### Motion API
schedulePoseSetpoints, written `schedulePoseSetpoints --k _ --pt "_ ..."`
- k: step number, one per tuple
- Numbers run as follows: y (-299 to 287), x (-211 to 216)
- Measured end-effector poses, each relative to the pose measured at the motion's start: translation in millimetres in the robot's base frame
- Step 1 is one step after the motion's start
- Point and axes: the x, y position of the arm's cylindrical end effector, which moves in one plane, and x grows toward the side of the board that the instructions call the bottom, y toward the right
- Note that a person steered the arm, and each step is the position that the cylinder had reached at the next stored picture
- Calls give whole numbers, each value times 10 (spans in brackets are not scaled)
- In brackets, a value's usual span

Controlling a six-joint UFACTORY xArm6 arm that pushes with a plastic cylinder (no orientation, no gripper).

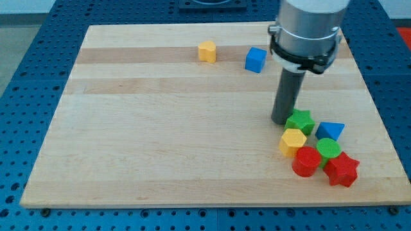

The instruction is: Place the blue cube towards the top right side of the blue triangle

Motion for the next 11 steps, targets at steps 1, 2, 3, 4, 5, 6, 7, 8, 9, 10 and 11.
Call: schedulePoseSetpoints --k 1,2,3,4,5,6,7,8,9,10,11 --pt "32 -16" --pt "-87 -287" --pt "-377 -569" --pt "-756 -855" --pt "-1025 -1107" --pt "-1069 -1370" --pt "-1005 -1609" --pt "-902 -1736" --pt "-761 -1732" --pt "-556 -1719" --pt "-430 -1719"
